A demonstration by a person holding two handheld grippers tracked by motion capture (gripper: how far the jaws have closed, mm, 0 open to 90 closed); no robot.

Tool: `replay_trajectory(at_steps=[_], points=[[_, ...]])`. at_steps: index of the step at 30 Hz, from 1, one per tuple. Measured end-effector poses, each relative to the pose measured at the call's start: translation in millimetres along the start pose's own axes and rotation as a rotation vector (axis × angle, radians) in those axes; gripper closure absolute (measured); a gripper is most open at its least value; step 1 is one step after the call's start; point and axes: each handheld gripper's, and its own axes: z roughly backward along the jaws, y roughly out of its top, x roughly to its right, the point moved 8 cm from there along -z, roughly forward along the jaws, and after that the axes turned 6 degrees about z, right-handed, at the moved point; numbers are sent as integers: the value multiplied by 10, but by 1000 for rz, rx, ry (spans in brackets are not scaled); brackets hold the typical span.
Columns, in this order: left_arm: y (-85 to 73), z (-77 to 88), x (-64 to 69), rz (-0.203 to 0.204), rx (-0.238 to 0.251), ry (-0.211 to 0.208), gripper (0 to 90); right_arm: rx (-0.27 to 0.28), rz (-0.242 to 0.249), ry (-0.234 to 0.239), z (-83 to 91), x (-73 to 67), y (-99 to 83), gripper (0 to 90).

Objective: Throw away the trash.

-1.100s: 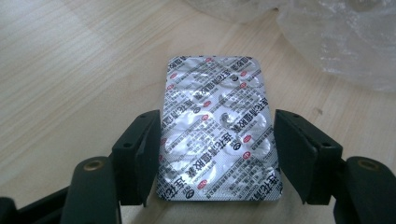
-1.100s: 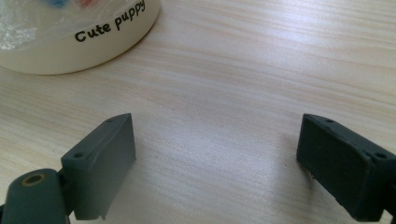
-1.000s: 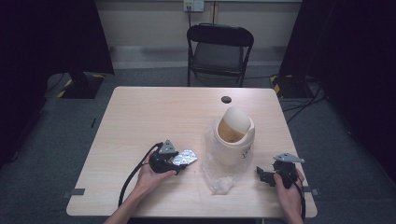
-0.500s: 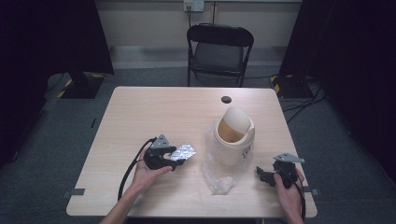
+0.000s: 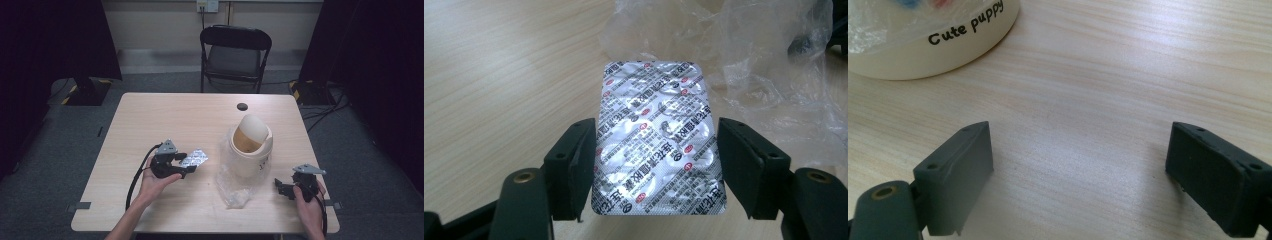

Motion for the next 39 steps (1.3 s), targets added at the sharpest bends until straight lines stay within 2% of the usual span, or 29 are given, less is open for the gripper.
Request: replay_trajectory(at_steps=[6,15,24,33,39], points=[[104,40,83,-2,29,-24,340,0,0,0,0,0,0,108],[302,82,193,-30,62,-45,340,0,0,0,0,0,0,109],[446,51,310,-50,72,-69,340,0,0,0,0,0,0,108],[625,77,428,-74,106,-96,340,0,0,0,0,0,0,108],[709,19,526,-90,105,-117,340,0,0,0,0,0,0,108]])
